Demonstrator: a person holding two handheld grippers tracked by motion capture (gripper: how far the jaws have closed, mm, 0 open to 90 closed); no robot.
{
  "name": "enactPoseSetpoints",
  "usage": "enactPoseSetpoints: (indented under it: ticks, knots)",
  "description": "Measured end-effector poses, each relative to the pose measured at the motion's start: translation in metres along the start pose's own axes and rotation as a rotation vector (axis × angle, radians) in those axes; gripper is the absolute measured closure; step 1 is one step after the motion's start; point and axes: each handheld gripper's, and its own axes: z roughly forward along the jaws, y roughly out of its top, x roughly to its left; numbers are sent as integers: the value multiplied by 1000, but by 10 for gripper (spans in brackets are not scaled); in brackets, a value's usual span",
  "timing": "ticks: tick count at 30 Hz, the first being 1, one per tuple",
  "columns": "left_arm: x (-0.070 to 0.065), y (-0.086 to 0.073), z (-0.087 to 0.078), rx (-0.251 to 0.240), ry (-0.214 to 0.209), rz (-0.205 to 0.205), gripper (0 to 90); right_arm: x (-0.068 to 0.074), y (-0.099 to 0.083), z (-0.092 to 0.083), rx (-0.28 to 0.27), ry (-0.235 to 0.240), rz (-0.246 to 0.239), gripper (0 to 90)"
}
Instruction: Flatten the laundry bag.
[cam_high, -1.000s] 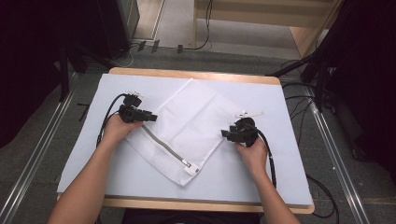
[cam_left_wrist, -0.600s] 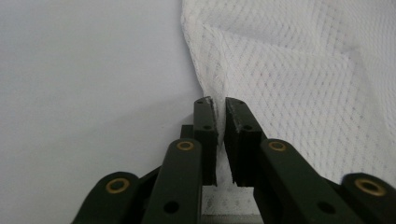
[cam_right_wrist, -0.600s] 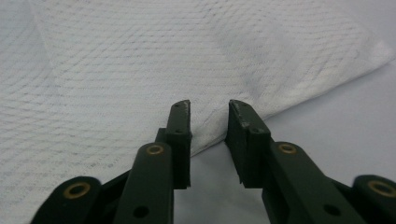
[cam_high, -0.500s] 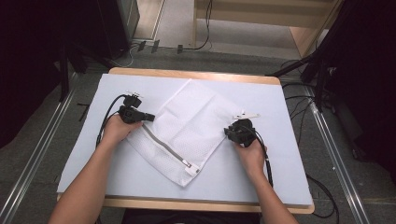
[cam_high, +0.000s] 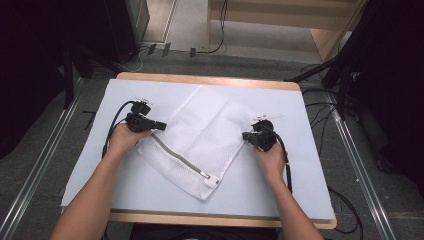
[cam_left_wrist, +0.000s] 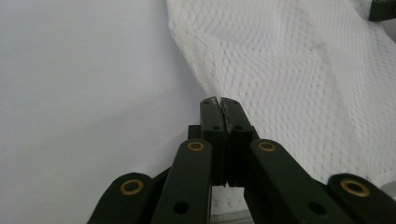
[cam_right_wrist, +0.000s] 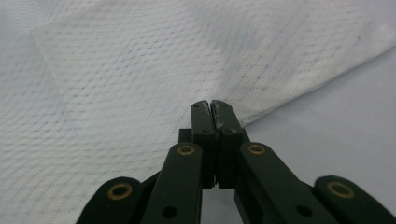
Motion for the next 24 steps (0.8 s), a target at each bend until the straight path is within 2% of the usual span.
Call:
enactPoseSetpoints:
  ticks: [6,10,14,16,19,22,24]
  knots:
    - [-9,-10,-6,-7,1,-9,900,-6,11,3,-1,4,-1,900]
    - [-17,-19,-11,-22,-2,5,900,-7,18,6,-4,10,-3,900]
    - [-26,-29,-14,-29,11,-12,900,-9,25,11,-2,23,4,900]
    - [-34,-36,-16,-36,19,-22,900,-11,30,13,-12,33,-4,900]
    - [-44,-41,-18,-41,23,-16,900,-12,38,15,0,38,-18,900]
    - [-51,-45,-19,-41,24,-7,900,-12,45,17,1,39,-42,900]
    - [-53,-46,-19,-41,26,-7,900,-11,46,18,1,41,-41,900]
